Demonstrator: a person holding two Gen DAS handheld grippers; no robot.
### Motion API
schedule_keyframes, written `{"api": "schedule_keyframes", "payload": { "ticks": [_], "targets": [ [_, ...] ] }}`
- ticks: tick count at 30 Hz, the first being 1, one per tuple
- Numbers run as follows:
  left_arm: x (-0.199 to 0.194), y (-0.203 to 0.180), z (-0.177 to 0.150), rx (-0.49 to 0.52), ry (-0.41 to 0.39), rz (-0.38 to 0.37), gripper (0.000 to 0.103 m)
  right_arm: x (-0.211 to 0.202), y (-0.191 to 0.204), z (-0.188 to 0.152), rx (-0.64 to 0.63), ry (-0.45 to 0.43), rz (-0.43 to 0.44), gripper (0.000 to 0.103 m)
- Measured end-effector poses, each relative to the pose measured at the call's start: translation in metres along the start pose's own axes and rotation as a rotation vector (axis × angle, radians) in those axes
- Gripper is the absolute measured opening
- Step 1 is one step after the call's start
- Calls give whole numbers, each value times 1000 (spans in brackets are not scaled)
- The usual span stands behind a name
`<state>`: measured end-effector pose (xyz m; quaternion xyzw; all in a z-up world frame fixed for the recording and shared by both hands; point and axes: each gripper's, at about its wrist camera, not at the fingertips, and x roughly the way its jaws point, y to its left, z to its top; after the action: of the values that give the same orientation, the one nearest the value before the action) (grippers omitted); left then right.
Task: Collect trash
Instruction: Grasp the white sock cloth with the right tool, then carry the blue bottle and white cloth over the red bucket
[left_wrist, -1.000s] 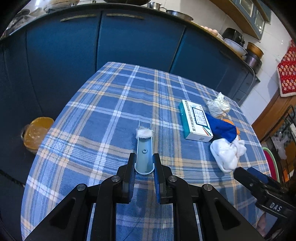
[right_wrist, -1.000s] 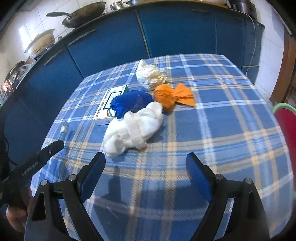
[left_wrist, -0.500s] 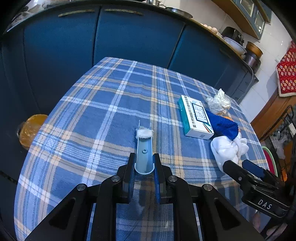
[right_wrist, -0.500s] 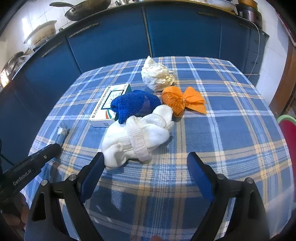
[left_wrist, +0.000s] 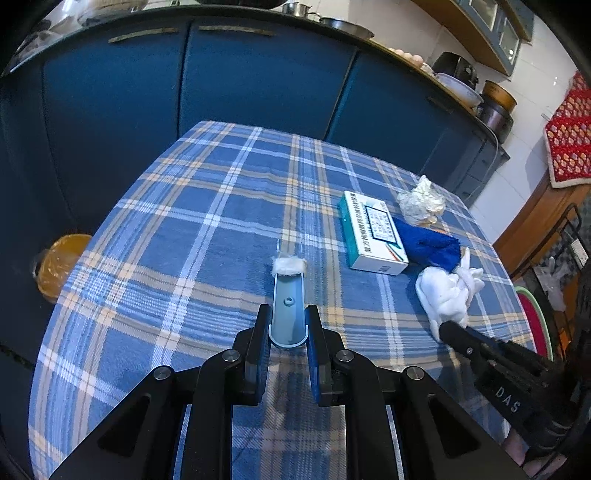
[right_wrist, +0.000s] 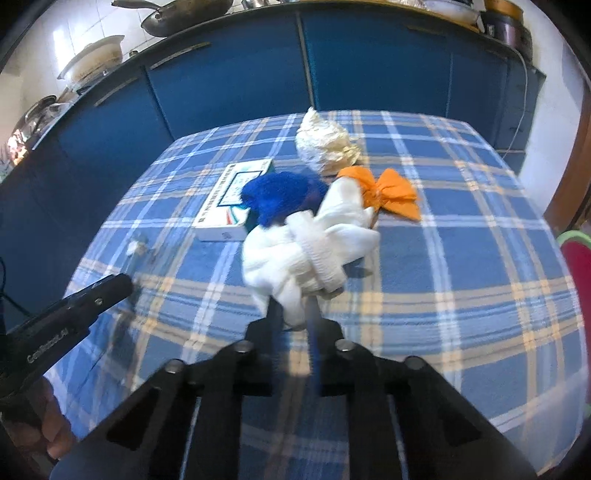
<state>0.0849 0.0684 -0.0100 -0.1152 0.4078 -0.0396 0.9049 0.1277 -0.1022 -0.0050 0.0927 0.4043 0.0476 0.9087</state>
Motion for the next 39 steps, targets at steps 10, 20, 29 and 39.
{"api": "schedule_keyframes", "payload": {
  "ticks": [10,20,29,39],
  "targets": [
    [-15,-10,-1,19,-22,-12,18,-17,-3,-14,11,-12,56,8],
    [-31,-28,-4,54,-45,-30,18,-54,-16,-24,28,-80,80,8],
    [-44,-47,-5,86,-61,-52,18,-80,-32,-32,54,-127,73,8],
    [-52,-66,-7,113,-69,-75,18,-102,-53,-41,83,-162,56,8]
  ]
}}
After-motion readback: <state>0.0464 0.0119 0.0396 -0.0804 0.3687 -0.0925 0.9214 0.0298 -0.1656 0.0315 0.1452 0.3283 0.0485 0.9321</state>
